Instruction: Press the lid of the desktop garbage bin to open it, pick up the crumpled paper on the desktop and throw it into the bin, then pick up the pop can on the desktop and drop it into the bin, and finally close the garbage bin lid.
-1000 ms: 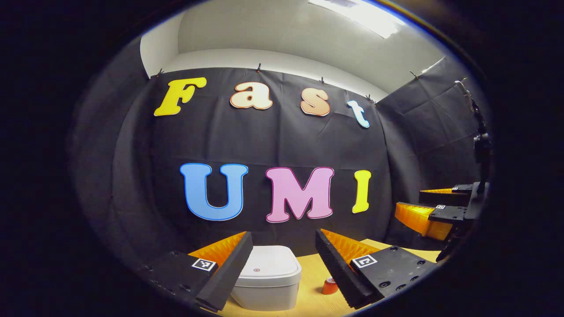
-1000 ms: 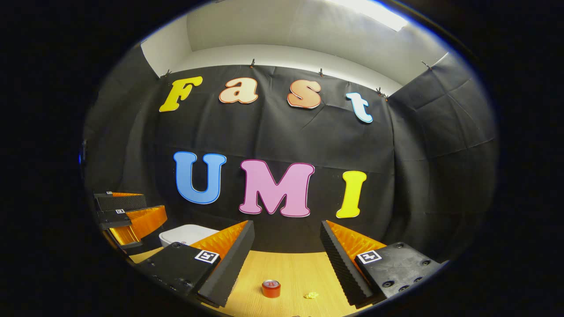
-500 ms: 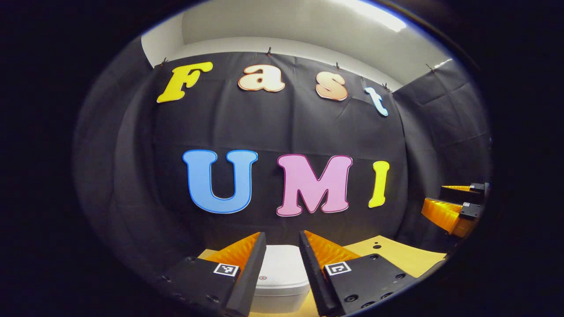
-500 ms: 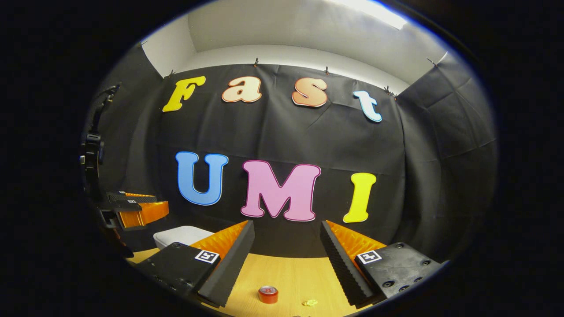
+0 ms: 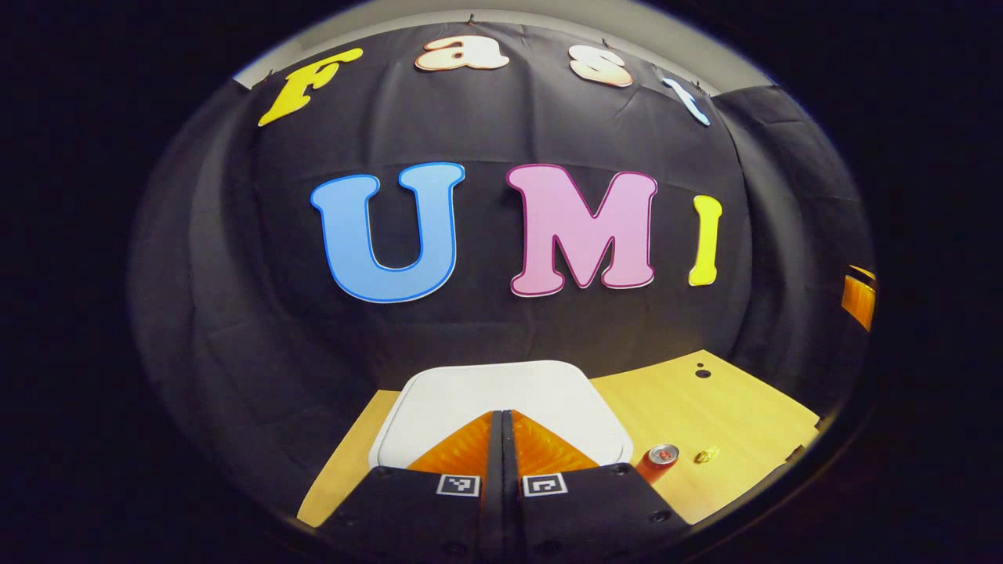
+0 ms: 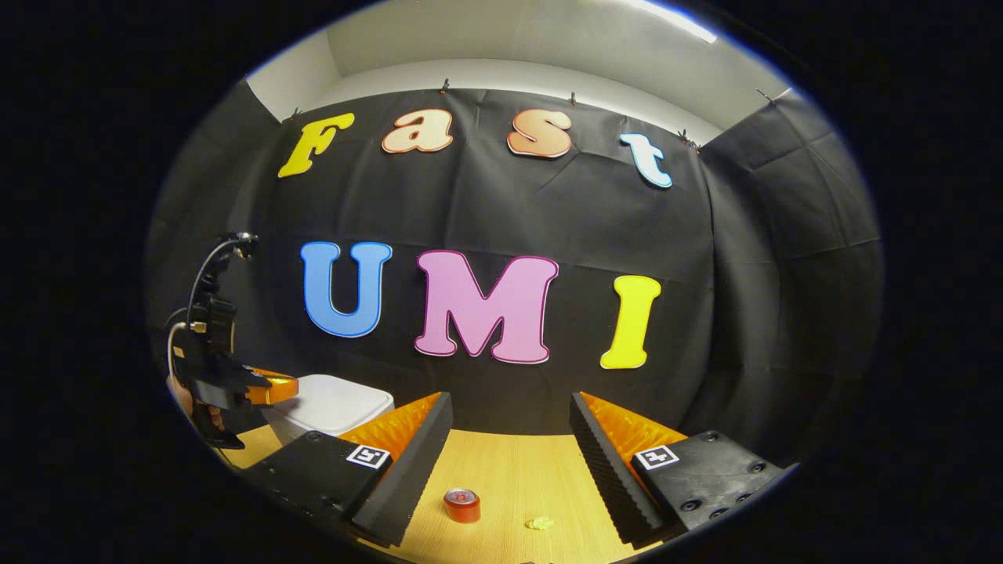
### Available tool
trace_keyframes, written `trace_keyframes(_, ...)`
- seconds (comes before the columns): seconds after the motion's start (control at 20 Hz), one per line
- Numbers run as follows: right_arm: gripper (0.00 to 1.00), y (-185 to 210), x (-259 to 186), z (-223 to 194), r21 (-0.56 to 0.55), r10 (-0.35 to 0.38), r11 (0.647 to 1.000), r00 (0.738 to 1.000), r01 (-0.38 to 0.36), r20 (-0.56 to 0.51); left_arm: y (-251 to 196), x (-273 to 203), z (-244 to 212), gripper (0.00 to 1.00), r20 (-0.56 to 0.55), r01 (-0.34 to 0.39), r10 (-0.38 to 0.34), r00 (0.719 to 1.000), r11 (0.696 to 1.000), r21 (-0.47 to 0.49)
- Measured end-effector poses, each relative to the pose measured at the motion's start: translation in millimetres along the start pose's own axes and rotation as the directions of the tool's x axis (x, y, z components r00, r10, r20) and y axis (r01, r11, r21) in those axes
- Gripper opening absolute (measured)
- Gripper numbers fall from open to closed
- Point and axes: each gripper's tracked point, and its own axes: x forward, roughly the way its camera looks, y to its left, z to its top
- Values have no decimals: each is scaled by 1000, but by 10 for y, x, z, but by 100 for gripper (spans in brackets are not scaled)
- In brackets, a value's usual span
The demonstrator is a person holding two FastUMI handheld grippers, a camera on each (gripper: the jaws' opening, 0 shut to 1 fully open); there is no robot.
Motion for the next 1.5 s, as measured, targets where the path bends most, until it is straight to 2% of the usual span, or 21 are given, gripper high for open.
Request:
trace_keyframes(0.25,97,-85,-32,-151,3,-19,1000,999,19,-42,16,173,-167,6,-31,3,-4,1000,1000,-11)
trace_keyframes(0.35,97,-121,-39,-159,12,-27,1000,999,28,-43,4,178,-225,6,-45,9,-7,999,1000,23)
trace_keyframes(0.5,97,-124,-54,-233,19,-27,999,998,28,-59,-6,172,-258,6,5,20,-20,1000,997,78)
trace_keyframes(0.6,97,-132,-52,-257,25,-24,999,998,25,-65,4,173,-184,6,17,23,-24,1000,996,89)
trace_keyframes(0.75,97,-132,-33,-229,30,-22,999,998,24,-63,34,135,106,6,66,-5,2,998,999,39)
trace_keyframes(0.95,97,-92,-27,-240,18,-2,1000,998,3,-64,-16,-90,854,6,215,-15,5,977,999,47)
trace_keyframes(1.05,97,-97,-17,-226,19,-2,1000,998,3,-60,-111,-210,984,6,256,-6,-13,967,997,72)
trace_keyframes(1.2,97,-165,26,-271,9,-16,1000,997,17,-70,-357,-576,1238,6,350,55,-50,935,998,-3)
trace_keyframes(1.3,97,-191,30,-311,17,-21,1000,996,23,-81,-434,-736,1341,10,393,59,-50,918,998,-11)
trace_keyframes(1.4,97,-222,52,-389,7,-25,1000,995,26,-99,-490,-880,1394,8,411,54,-40,911,998,-22)
trace_keyframes(1.5,97,-275,66,-505,1,-33,999,991,34,-129,-646,-1065,1402,21,430,86,-62,901,996,-36)
